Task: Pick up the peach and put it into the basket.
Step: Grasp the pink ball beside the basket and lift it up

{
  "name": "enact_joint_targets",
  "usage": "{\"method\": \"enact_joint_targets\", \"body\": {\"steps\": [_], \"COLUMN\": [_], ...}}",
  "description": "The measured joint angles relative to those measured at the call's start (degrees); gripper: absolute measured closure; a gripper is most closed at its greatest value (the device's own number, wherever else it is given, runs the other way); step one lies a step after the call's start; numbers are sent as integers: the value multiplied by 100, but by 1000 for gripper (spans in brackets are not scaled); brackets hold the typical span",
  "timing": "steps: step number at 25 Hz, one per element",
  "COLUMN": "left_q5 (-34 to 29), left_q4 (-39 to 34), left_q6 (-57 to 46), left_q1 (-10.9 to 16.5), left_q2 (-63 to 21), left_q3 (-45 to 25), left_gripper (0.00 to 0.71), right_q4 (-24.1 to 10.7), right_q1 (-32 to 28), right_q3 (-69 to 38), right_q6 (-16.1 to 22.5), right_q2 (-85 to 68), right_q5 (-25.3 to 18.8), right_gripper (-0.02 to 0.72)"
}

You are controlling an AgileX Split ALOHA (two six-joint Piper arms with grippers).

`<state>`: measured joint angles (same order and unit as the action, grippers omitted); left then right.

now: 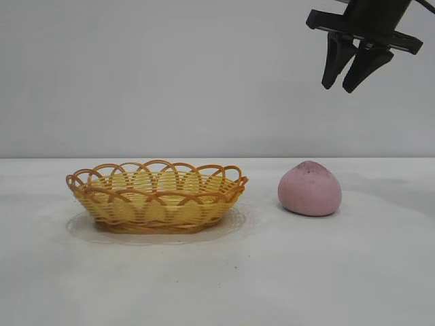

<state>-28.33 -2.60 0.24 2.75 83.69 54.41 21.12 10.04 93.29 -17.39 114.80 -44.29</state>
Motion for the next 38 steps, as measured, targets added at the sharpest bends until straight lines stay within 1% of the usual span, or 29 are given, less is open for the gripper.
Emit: {"method": "enact_joint_targets", "body": {"steps": [3, 7, 10, 12, 16, 19, 23, 26, 34, 38], "left_q5": [-430, -1286, -1866, -2243, -2792, -3204, -3479, -3528, -3545, -3566], "left_q4": [-112, -185, -287, -295, -284, -141, -56, 10, 22, 22], "left_q6": [0, -24, -99, -139, -166, -175, -280, -329, -149, -127], "left_q1": [-94, -183, -196, -196, -196, -196, -196, -196, -196, -196], "left_q2": [-909, -1967, -2707, -3268, -4396, -5120, -5911, -6497, -7794, -8346], "left_q3": [0, -50, -259, -547, -1255, -1711, -2286, -2579, -2663, -2663], "left_gripper": [269, 269, 269, 269, 269, 269, 269, 269, 269, 269], "right_q4": [4, 46, 162, 234, 293, 317, 329, 338, 387, 387], "right_q1": [0, 0, 0, 0, 0, 0, 0, 0, 0, 0], "right_q3": [0, 0, 0, 0, 0, 0, 0, 0, 0, 0], "right_q6": [0, 0, -51, -115, -149, -149, -162, -172, -258, -258], "right_q2": [0, 0, 0, 0, 0, 0, 0, 0, 0, 0], "right_q5": [0, -12, -20, -34, -53, -62, -132, -177, -293, -447], "right_gripper": [465, 465, 465, 465, 465, 465, 465, 465, 465, 465]}}
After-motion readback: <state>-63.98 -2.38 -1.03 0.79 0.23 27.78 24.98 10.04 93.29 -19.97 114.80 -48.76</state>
